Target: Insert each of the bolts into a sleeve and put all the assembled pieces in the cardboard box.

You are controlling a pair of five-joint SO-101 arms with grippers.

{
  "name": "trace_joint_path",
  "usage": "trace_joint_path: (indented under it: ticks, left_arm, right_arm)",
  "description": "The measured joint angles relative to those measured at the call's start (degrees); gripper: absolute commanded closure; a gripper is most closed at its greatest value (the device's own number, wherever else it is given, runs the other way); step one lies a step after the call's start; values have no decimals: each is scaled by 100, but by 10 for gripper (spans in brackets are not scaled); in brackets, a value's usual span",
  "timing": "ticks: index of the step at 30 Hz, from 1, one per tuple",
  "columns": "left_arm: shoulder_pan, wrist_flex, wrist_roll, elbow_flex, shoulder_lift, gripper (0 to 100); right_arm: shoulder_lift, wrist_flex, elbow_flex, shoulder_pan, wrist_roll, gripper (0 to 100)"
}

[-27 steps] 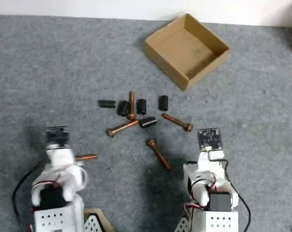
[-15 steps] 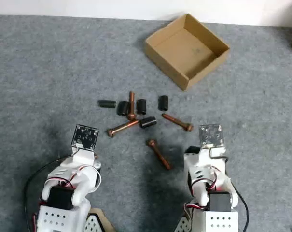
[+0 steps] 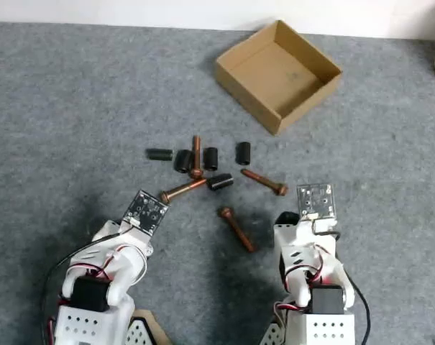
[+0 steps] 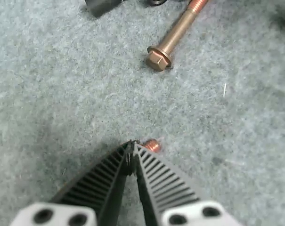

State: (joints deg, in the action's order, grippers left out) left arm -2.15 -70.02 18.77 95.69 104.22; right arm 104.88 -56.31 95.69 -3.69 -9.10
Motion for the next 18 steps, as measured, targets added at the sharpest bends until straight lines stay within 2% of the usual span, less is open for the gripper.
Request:
trace_joint_path:
  ticks: [8,14,18]
  left_arm:
    - [26,0,-158,-26,-26,995]
    - [281,-360,-220,-413,-18,995]
    - [343,-396,-220,-448,-35,995]
  right_arm:
    - [0,0,0,0,0,995]
    - [0,0,0,475,0,995]
    - [0,0,0,510,0,984]
